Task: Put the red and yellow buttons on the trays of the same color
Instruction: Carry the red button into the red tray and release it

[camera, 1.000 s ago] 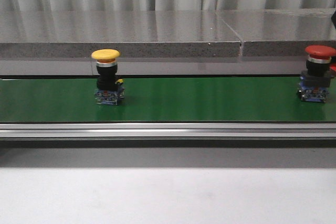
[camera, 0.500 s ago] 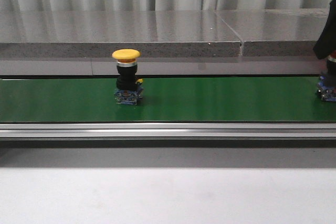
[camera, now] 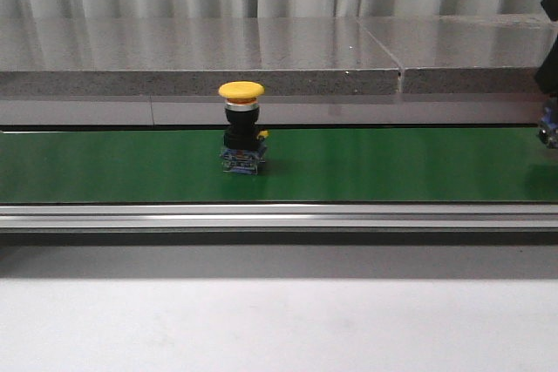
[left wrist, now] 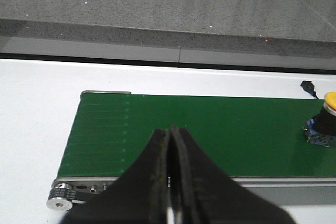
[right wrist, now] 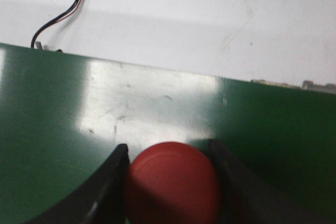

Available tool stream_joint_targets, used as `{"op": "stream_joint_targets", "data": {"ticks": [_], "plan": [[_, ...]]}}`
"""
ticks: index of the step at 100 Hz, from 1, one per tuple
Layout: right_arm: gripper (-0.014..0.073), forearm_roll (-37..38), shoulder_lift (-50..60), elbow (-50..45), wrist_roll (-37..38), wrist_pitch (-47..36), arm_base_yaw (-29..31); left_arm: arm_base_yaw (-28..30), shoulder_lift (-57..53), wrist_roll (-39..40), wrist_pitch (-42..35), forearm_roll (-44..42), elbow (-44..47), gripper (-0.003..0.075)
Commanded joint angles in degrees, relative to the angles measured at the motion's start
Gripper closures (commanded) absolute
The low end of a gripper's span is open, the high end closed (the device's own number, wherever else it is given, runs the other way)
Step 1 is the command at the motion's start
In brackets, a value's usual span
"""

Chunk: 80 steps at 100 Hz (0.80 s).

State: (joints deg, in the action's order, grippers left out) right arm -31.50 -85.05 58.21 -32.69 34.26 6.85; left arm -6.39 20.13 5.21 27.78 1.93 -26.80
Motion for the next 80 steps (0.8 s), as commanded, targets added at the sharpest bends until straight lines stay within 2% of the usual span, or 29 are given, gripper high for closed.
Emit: {"op": "stream_joint_targets", "data": {"ticks": [1,24,56,80], "plan": [[0.0323,-1.32,1.83,4.47,-0.33,-1.34,0.08,-0.42,0.29,-0.08,-4.32,0.18,-1.54,0.0739],[0.0323,-1.32,1.78,13.47,-0.01,-0.55,4.42,-0.42,0.29,-0.08,-4.32,0.18,-1.54,0.0739],[0.0323,-1.38,0.12,20.04,1.17,-7.16,19.33,-0.42,0.29,-0.08,-4.32,0.18,-1.54,0.0739],[0.0323,-3.26,-7.13,22.25,2.27,-8.53,27.62,-0.42,0.29,-0.08,-4.32,0.18,-1.54,0.0739]]}}
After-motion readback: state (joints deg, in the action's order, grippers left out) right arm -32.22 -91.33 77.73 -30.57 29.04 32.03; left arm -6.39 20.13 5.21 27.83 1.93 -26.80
